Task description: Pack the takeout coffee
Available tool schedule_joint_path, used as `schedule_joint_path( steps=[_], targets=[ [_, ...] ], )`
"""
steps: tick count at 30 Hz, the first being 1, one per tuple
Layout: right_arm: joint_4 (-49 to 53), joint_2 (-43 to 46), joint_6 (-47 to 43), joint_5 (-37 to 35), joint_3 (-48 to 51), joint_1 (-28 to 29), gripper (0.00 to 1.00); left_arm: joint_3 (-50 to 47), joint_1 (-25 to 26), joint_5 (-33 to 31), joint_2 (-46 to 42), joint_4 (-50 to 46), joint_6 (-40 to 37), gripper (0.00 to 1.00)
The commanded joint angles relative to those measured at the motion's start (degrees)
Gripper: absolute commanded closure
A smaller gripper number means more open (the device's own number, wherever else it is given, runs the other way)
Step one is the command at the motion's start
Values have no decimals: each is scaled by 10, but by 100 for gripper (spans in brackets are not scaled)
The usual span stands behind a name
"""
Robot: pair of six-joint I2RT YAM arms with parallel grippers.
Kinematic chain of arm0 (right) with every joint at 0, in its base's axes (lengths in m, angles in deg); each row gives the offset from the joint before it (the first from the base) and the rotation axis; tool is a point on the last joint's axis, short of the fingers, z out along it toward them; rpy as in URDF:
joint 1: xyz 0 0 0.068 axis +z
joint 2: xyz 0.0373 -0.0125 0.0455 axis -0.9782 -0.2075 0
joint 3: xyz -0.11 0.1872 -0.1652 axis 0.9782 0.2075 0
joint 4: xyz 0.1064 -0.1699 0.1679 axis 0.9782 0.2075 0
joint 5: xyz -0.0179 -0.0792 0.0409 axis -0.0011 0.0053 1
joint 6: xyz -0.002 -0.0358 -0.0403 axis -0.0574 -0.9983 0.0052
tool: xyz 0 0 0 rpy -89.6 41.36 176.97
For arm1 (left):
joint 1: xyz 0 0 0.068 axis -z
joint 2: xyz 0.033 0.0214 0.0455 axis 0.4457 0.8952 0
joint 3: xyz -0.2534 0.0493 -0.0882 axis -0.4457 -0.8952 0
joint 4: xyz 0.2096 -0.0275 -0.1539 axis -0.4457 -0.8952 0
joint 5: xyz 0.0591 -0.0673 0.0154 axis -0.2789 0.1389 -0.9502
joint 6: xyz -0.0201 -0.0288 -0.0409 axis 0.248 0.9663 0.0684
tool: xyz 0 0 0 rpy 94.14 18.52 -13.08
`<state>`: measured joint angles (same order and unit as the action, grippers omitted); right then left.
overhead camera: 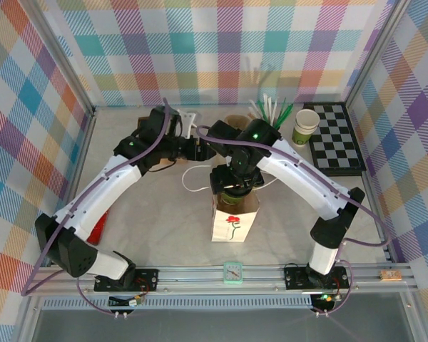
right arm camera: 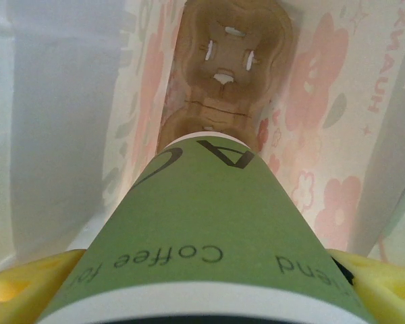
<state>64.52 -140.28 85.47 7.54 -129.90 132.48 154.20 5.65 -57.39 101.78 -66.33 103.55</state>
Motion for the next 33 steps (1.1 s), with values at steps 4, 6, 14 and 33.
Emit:
schedule_joint_path(
  steps=[4,6,14,33],
  targets=[
    [101,10,-15,-12,-13,5,34,39,26,-4,24,-31,-35,30],
    [101,10,-18,-11,-18,6,34,47,29,-7,34,-38,-39,30],
    [101,16,-30,-10,-16,5,34,66,38,-32,65,-58,-50,35],
    [101,31,-85,-43,8,-1,34,33,40,-152,5,-42,-1,62]
  ],
)
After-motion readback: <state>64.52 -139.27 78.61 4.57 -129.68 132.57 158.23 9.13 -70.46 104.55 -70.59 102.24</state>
